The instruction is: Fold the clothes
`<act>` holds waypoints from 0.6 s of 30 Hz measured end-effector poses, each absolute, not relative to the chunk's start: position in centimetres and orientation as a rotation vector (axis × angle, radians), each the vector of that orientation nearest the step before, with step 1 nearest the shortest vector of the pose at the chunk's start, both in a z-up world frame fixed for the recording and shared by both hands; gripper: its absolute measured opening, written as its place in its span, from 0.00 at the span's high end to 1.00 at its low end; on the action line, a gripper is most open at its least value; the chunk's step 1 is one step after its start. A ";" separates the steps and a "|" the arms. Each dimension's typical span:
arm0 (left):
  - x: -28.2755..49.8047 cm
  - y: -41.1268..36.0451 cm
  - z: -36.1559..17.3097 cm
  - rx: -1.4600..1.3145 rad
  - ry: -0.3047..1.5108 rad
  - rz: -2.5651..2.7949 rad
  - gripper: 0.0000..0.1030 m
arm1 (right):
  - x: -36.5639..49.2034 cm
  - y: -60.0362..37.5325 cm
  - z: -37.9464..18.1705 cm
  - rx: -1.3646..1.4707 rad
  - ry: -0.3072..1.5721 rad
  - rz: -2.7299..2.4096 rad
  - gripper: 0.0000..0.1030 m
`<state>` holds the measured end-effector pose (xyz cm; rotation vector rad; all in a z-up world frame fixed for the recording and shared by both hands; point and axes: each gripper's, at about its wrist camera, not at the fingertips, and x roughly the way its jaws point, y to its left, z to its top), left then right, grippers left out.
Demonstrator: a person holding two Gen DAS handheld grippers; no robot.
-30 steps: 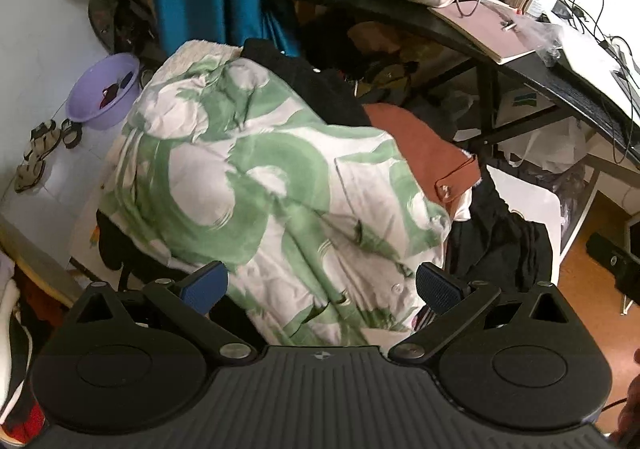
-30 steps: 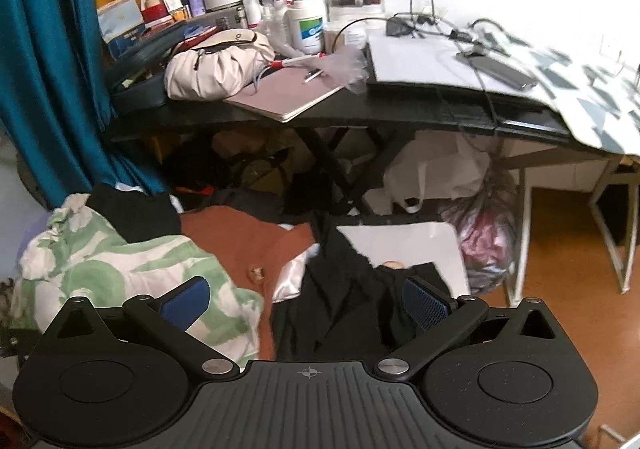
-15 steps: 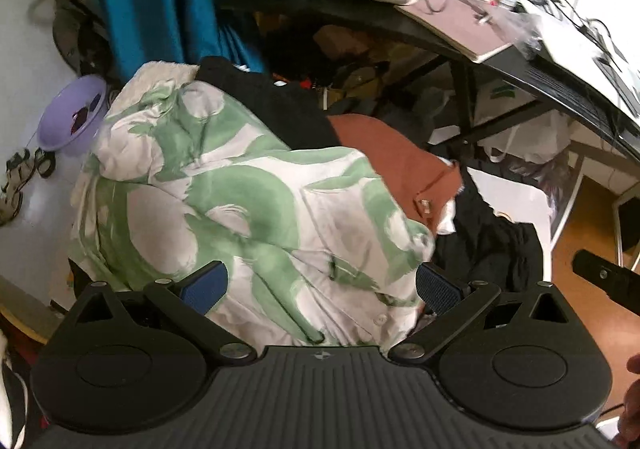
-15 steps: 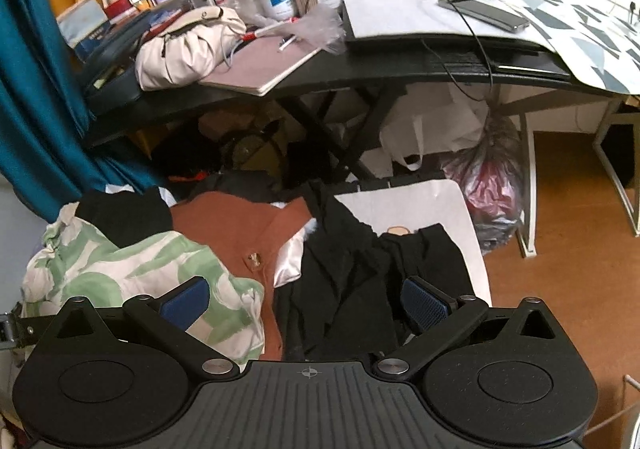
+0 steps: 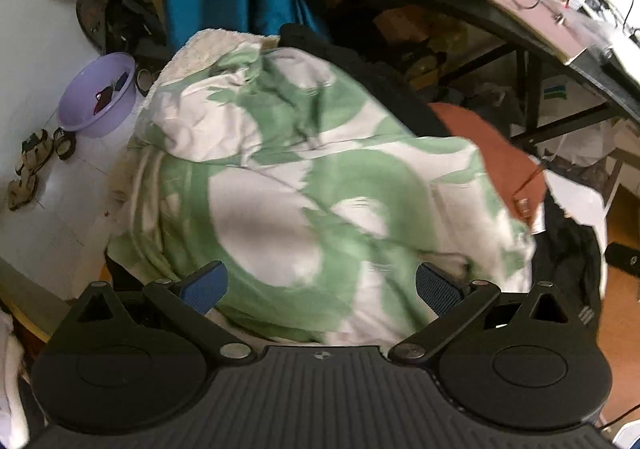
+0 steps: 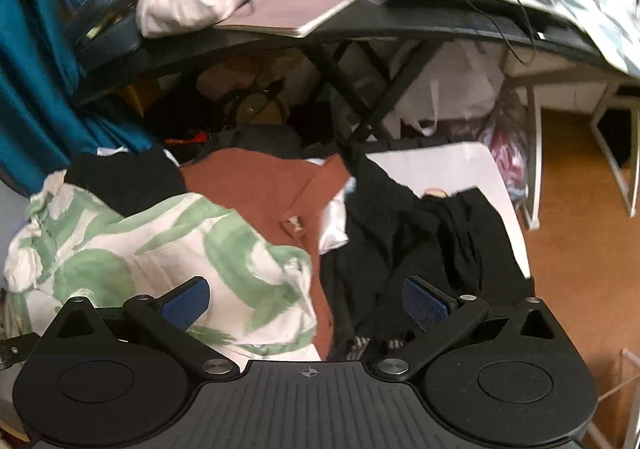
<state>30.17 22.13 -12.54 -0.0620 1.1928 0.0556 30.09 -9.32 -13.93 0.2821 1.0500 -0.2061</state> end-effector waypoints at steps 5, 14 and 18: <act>30.9 25.7 -15.3 -0.055 1.204 0.046 0.01 | 31.5 -4.9 -15.7 0.186 1.049 -0.216 0.01; 32.4 32.4 -20.2 -0.123 1.230 0.004 0.00 | 35.7 2.8 -19.1 0.091 1.106 -0.162 0.01; 32.1 33.4 -21.5 -0.175 1.202 -0.042 0.00 | 37.6 5.6 -21.3 0.008 1.112 -0.163 0.01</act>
